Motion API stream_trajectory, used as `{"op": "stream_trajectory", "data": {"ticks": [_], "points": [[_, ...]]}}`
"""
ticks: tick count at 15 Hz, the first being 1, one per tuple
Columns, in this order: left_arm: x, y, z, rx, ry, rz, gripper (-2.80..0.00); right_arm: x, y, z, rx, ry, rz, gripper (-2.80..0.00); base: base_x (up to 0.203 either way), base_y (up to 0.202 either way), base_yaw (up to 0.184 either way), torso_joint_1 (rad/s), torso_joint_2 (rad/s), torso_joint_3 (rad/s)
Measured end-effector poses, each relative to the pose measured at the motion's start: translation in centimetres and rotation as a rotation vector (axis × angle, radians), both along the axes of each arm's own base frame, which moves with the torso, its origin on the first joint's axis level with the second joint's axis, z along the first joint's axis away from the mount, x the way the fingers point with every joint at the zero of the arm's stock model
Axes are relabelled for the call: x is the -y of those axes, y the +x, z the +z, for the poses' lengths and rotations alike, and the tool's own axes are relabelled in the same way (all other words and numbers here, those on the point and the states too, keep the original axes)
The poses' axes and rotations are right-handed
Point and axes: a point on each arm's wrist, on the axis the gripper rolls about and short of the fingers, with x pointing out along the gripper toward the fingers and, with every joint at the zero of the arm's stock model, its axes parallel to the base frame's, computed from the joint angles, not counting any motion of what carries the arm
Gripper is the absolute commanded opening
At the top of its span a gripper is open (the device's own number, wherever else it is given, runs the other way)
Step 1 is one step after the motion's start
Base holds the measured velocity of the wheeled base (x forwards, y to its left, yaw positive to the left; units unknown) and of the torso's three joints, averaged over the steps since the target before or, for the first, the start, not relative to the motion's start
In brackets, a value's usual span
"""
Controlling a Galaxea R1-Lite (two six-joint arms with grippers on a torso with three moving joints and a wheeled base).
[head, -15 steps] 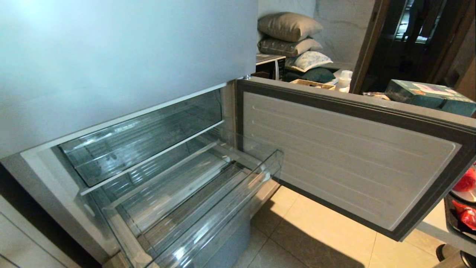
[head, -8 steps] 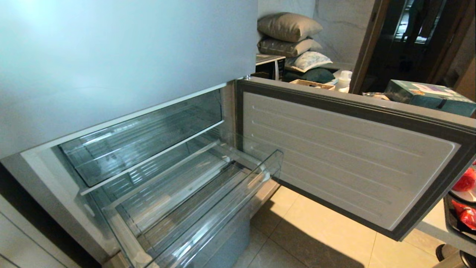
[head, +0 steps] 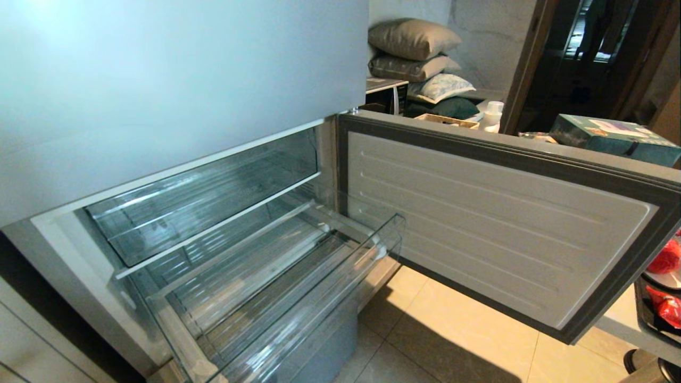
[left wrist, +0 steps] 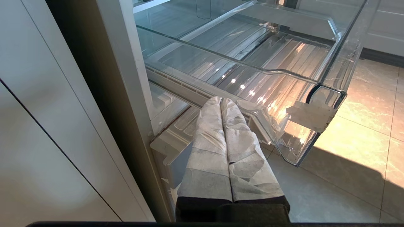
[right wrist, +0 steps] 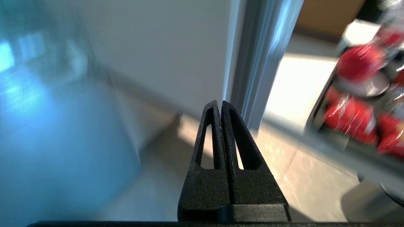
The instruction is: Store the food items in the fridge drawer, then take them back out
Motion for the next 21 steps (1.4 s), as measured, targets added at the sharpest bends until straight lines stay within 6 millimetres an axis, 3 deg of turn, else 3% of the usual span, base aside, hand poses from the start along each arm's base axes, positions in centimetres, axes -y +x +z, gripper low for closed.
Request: {"op": "stream_trajectory", "data": {"ticks": [3, 6, 11, 21], "points": [[0.0, 0.0, 0.0, 0.0, 0.0, -0.001, -2.8, -0.1, -2.3, -3.0, -0.019, -0.056, 0.016, -2.8, 0.0, 0.0, 0.0, 0.0, 0.0, 0.0], [0.0, 0.0, 0.0, 0.0, 0.0, 0.0, -2.8, 0.0, -3.4, -4.6, -0.003, -0.058, 0.023, -2.8, 0.0, 0.0, 0.0, 0.0, 0.0, 0.0], [0.0, 0.0, 0.0, 0.0, 0.0, -0.001, -2.8, 0.0, -3.8, -4.9, 0.041, -0.038, 0.023, -2.8, 0.001, -0.001, 0.013, -0.001, 0.0, 0.0], [0.0, 0.0, 0.0, 0.0, 0.0, 0.0, -2.8, 0.0, -3.8, -4.9, 0.046, 0.012, 0.016, -2.8, 0.001, -0.005, 0.167, 0.004, 0.0, 0.003]]}}
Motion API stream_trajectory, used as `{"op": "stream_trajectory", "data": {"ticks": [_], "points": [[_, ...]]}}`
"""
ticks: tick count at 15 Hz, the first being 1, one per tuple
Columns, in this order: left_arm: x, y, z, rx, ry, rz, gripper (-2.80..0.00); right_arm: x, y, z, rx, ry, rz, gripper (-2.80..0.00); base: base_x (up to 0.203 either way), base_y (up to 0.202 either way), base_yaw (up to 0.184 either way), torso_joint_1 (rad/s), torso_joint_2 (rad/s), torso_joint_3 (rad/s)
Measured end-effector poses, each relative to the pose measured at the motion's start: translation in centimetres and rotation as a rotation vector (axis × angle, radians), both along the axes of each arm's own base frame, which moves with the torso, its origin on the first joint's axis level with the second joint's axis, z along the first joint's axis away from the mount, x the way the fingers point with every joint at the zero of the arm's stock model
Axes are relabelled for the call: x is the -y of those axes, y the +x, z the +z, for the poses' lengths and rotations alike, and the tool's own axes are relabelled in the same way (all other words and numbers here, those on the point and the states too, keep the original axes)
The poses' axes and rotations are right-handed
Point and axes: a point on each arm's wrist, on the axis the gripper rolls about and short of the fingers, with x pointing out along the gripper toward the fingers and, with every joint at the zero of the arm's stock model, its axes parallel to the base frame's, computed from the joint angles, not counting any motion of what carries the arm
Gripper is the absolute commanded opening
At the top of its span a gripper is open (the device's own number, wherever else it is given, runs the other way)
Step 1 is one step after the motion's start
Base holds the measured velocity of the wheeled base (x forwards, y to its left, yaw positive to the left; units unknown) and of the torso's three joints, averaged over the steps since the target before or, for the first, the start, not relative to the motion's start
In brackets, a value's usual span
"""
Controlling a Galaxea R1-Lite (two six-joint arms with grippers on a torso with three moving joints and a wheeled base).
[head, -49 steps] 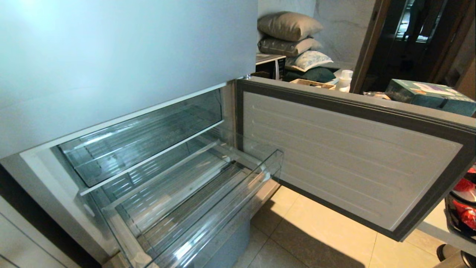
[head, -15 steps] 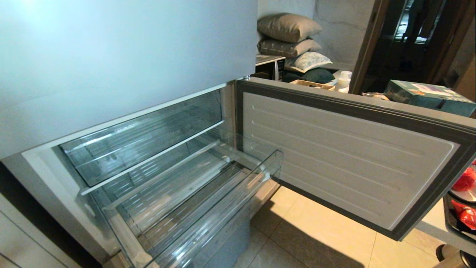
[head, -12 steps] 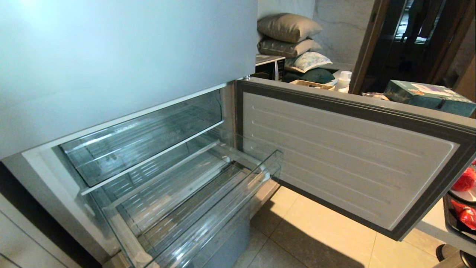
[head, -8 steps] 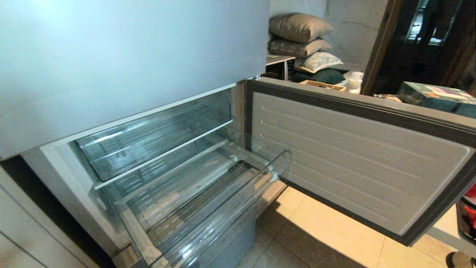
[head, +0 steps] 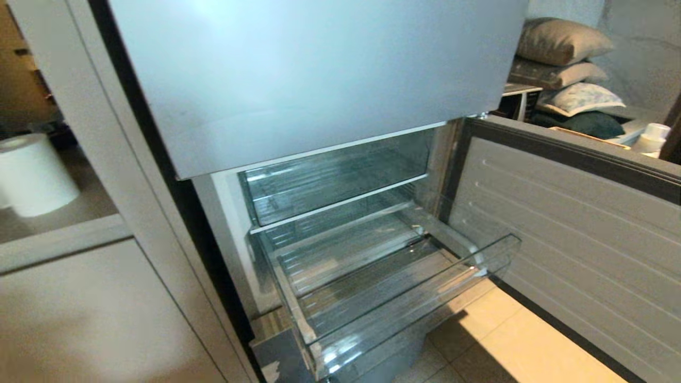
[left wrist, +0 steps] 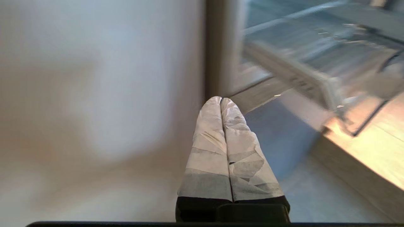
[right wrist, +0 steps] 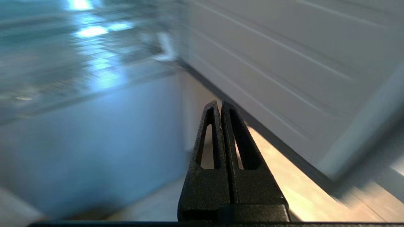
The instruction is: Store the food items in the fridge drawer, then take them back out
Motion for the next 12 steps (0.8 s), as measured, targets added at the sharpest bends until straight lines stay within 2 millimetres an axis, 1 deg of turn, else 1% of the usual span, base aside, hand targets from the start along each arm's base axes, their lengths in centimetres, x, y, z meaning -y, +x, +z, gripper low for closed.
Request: {"op": "stream_trajectory", "data": {"ticks": [3, 5, 7, 8, 10, 12], "points": [[0.0, 0.0, 0.0, 0.0, 0.0, 0.0, -2.8, 0.0, 0.0, 0.0, -0.001, 0.0, 0.003, -2.8, 0.001, -0.005, 0.152, 0.003, 0.01, 0.002], [0.0, 0.0, 0.0, 0.0, 0.0, 0.0, -2.8, 0.0, 0.1, 0.0, -0.016, 0.0, 0.006, -2.8, 0.001, 0.0, 0.036, 0.001, 0.0, 0.0], [0.0, 0.0, 0.0, 0.0, 0.0, -0.001, -2.8, 0.0, 0.7, 0.3, -0.081, 0.001, 0.014, -2.8, 0.0, 0.0, 0.0, 0.0, 0.0, 0.0], [0.0, 0.0, 0.0, 0.0, 0.0, 0.0, -2.8, 0.0, 1.1, 0.4, -0.12, 0.0, 0.026, -2.8, 0.0, 0.0, 0.0, 0.0, 0.0, 0.0], [0.0, 0.0, 0.0, 0.0, 0.0, 0.0, -2.8, 0.0, 2.4, 1.4, -0.173, 0.0, 0.051, -2.8, 0.0, 0.0, 0.0, 0.0, 0.0, 0.0], [0.0, 0.0, 0.0, 0.0, 0.0, 0.0, -2.8, -0.2, 4.5, 2.5, -0.253, 0.002, 0.078, -2.8, 0.0, 0.0, 0.0, 0.0, 0.0, 0.0]]}}
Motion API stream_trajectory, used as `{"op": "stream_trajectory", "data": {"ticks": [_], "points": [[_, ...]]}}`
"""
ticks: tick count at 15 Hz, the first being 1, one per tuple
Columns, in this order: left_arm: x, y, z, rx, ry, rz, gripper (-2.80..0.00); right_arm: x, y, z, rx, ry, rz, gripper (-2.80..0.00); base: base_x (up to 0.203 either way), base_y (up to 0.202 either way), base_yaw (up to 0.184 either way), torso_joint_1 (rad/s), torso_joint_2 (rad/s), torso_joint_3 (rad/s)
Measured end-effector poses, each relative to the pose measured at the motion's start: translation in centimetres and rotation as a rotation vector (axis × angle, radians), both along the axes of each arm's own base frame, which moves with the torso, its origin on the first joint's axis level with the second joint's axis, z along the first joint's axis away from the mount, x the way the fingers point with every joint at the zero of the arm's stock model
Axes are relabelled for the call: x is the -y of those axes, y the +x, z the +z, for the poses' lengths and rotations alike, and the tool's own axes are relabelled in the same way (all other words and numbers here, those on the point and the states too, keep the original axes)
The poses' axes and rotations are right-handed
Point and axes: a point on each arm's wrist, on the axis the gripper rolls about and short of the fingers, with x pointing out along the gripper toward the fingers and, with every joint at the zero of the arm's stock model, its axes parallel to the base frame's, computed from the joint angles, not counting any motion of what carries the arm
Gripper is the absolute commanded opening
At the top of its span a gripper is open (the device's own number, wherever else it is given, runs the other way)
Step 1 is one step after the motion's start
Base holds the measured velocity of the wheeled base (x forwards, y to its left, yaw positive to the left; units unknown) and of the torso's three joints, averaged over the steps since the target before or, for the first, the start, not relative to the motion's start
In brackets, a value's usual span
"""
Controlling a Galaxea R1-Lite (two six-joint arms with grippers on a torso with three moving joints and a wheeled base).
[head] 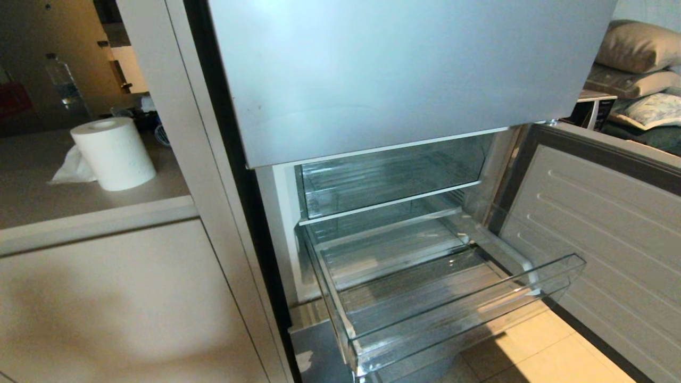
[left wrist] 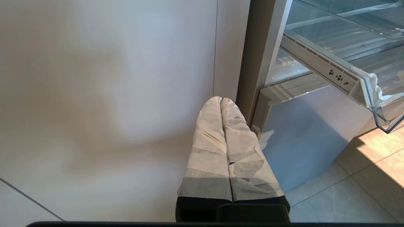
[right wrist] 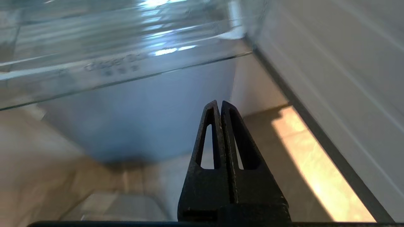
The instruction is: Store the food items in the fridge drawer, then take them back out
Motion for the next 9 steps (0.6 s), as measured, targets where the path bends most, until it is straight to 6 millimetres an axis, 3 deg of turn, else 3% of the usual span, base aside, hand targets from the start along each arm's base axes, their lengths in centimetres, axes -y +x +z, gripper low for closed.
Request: {"op": "stream_trajectory", "data": {"ticks": [5, 9], "points": [[0.0, 0.0, 0.0, 0.0, 0.0, 0.0, -2.8, -1.6, 7.2, 1.7, -0.264, 0.064, 0.09, -2.8, 0.0, 0.0, 0.0, 0.0, 0.0, 0.0], [0.0, 0.0, 0.0, 0.0, 0.0, 0.0, -2.8, -3.8, 12.9, 1.4, -0.431, 0.094, 0.156, -2.8, 0.0, 0.0, 0.0, 0.0, 0.0, 0.0]]}}
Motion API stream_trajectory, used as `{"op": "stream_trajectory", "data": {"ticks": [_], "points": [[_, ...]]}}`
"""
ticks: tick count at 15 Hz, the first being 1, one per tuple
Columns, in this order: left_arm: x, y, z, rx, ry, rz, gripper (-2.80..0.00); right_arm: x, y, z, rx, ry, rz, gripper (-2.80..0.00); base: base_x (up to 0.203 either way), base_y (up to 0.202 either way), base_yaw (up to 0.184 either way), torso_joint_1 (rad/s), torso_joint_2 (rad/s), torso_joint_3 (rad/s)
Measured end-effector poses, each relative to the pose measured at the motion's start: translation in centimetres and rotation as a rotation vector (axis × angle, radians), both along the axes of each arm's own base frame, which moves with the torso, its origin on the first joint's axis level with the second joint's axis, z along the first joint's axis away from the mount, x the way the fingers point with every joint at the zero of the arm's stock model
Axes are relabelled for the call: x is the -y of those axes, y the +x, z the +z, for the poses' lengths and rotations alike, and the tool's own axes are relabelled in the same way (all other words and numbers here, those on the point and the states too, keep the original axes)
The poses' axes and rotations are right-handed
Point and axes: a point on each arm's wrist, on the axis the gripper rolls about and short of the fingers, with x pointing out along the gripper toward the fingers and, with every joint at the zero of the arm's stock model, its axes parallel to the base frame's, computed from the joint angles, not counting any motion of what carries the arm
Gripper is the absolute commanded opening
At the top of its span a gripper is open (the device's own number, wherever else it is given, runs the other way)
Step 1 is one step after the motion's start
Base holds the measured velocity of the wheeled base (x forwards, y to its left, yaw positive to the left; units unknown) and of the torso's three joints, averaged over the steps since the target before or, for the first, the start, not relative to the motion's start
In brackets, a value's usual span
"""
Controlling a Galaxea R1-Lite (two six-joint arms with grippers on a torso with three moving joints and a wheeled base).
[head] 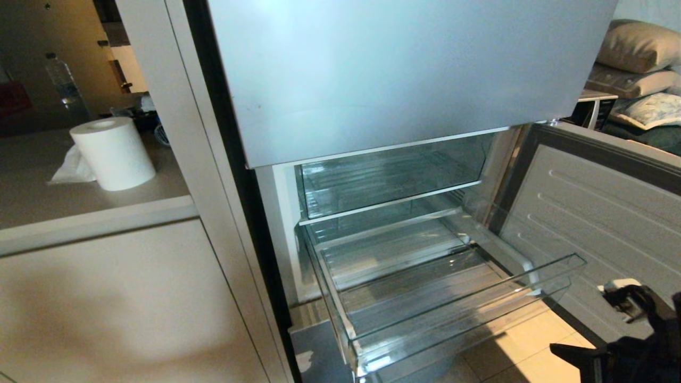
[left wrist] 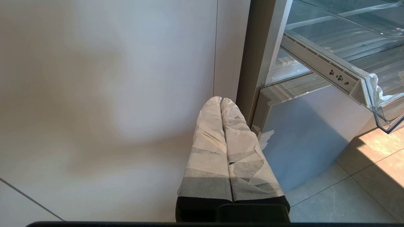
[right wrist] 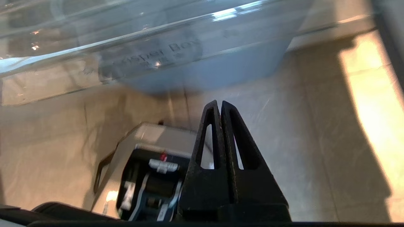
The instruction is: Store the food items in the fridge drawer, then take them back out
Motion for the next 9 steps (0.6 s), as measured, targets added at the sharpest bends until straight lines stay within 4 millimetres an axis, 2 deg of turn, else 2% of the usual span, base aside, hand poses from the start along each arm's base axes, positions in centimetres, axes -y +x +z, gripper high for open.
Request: {"op": "stream_trajectory", "data": {"ticks": [4, 6, 9], "points": [[0.0, 0.0, 0.0, 0.0, 0.0, 0.0, -2.8, -1.6, 4.8, -1.8, -0.131, 0.006, 0.02, -2.8, 0.0, 0.0, 0.0, 0.0, 0.0, 0.0], [0.0, 0.0, 0.0, 0.0, 0.0, 0.0, -2.8, -2.5, 7.6, -2.5, -0.143, 0.033, 0.024, -2.8, 0.0, 0.0, 0.0, 0.0, 0.0, 0.0], [0.0, 0.0, 0.0, 0.0, 0.0, 0.0, -2.8, -3.9, 11.5, -2.1, 0.004, 0.179, -0.011, -2.8, 0.0, 0.0, 0.0, 0.0, 0.0, 0.0]]}}
